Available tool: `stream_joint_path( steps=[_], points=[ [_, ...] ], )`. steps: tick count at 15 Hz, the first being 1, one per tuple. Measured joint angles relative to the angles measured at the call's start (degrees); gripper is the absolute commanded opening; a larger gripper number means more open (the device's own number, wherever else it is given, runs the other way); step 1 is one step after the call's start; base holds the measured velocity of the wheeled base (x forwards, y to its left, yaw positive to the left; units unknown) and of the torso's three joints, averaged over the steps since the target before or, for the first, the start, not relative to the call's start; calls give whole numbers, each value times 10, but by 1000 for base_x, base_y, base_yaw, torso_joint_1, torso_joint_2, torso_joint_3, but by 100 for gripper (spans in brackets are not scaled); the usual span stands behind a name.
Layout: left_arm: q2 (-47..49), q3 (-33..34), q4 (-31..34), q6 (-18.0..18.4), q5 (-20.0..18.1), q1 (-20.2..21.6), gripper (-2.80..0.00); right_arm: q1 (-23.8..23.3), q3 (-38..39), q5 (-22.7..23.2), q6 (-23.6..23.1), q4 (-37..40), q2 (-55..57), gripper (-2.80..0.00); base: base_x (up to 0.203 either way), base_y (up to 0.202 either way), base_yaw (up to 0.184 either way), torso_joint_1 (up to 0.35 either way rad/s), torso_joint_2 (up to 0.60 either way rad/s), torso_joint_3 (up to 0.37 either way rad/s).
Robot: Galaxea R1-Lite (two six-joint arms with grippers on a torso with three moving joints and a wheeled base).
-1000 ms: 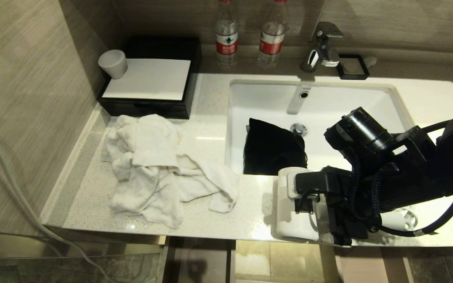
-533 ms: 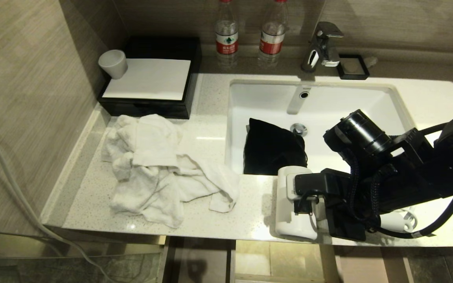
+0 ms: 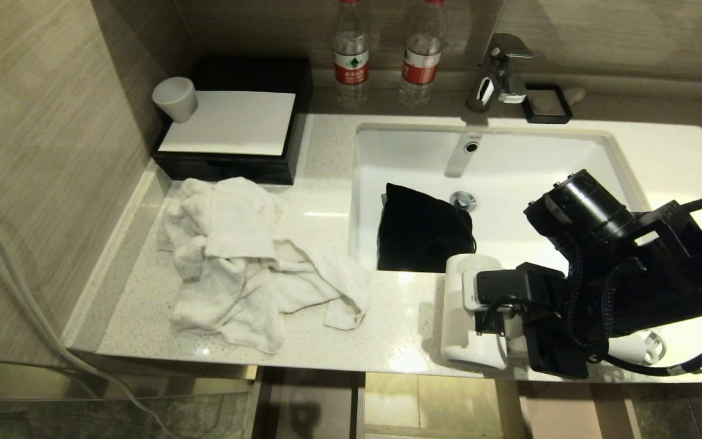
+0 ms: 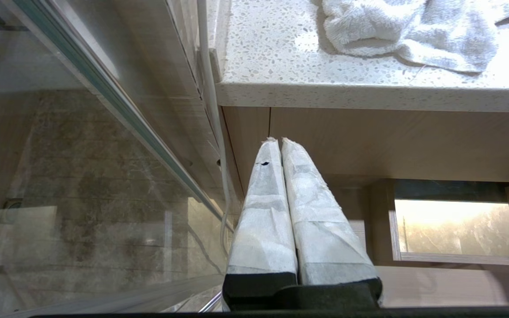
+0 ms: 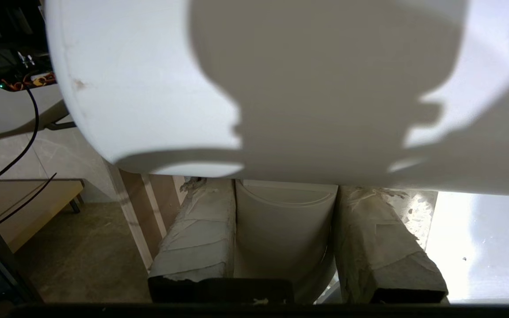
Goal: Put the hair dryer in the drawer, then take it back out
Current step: Pick up the hairdryer
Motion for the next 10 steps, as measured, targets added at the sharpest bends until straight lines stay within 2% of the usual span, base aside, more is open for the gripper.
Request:
stream_joint_path(
  steps=[4, 5, 8, 10],
  points=[
    [0, 0, 0, 0, 0, 0, -280, -2, 1, 0, 4, 0, -6, -280, 0, 0, 0, 0, 0, 0],
    [0, 0, 0, 0, 0, 0, -280, -9, 2, 0, 21, 0, -13, -280, 0, 0, 0, 0, 0, 0],
    [0, 0, 0, 0, 0, 0, -280, -57, 13, -1, 80, -7, -71, -280, 0, 0, 0, 0, 0, 0],
    [0, 0, 0, 0, 0, 0, -280, -95, 25, 0, 92, -11, -113, -280, 0, 0, 0, 0, 0, 0]
  ],
)
